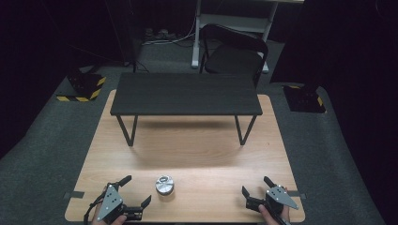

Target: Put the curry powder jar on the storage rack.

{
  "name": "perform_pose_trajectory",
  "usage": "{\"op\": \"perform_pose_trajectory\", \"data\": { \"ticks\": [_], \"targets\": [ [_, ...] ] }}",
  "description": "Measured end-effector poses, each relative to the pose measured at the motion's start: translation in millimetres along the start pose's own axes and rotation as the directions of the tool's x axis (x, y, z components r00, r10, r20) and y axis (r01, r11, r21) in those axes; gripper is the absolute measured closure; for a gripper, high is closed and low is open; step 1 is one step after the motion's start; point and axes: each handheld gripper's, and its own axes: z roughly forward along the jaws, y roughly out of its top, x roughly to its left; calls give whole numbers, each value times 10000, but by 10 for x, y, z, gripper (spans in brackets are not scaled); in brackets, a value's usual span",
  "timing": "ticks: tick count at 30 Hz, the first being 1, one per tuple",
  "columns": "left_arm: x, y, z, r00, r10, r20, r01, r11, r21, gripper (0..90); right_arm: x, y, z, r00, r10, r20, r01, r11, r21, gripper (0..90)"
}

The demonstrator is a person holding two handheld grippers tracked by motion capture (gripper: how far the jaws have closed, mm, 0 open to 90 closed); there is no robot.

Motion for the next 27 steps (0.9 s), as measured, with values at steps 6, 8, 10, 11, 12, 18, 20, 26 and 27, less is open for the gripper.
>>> {"op": "perform_pose_trajectory", "data": {
  "ticks": [6,8,10,11,12,18,20,26,27],
  "targets": [
    [-77,-14,89,9990,248,377,-252,9996,97,20,-6,1,1,10000,11,-28,-11,10000,2,2],
    [-97,-18,106,9989,223,423,-227,9997,79,20,-9,1,2,10000,36,-43,-36,10000,5,2],
    [-129,-24,126,9986,248,458,-251,9997,59,21,-10,0,1,10000,39,-46,-39,10000,-2,2],
    [-137,-26,139,9983,269,521,-272,9996,57,21,-10,-1,1,10000,35,-44,-35,10000,-9,2],
    [-153,-32,154,9981,261,558,-263,9996,29,21,-10,-2,1,10000,27,-42,-27,10000,-15,2],
    [-183,-67,269,9963,189,844,-189,9998,-15,27,-6,-3,0,10000,3,-29,-3,10000,-17,2],
    [-187,-80,319,9956,139,926,-139,9999,-3,34,-6,-4,0,10000,1,-29,-1,10000,-23,2],
    [-190,-104,462,9964,122,842,-126,9999,40,89,-6,-7,-2,10000,4,-33,-4,10000,-40,2],
    [-186,-109,474,9967,104,808,-107,9999,32,89,-6,-8,-2,10000,3,-35,-3,10000,-46,2]
  ]
}}
